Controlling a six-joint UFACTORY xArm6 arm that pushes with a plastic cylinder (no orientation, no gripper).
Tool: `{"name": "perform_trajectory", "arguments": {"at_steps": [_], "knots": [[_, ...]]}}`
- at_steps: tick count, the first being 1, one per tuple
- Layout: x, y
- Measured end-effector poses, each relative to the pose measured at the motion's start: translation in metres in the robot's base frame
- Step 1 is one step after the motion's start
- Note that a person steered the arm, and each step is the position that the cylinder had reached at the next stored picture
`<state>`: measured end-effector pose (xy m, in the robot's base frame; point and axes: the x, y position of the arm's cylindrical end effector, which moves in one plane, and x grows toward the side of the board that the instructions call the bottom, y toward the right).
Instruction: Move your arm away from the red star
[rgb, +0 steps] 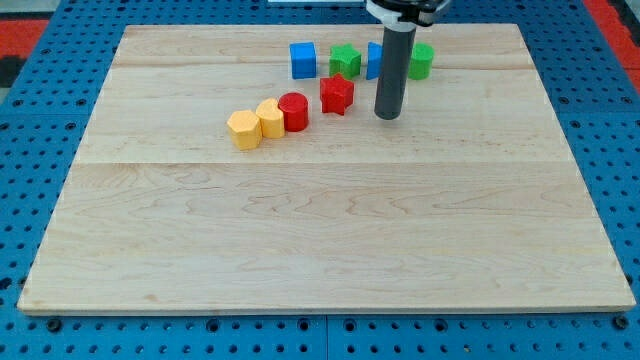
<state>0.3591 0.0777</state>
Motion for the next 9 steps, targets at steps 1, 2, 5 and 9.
{"name": "perform_trajectory", "arguments": {"at_steps": [1, 2, 5, 9], "knots": [[-0.016, -0.006], [-0.03, -0.01], [0.013, -0.01], [0.094, 0.047]]}}
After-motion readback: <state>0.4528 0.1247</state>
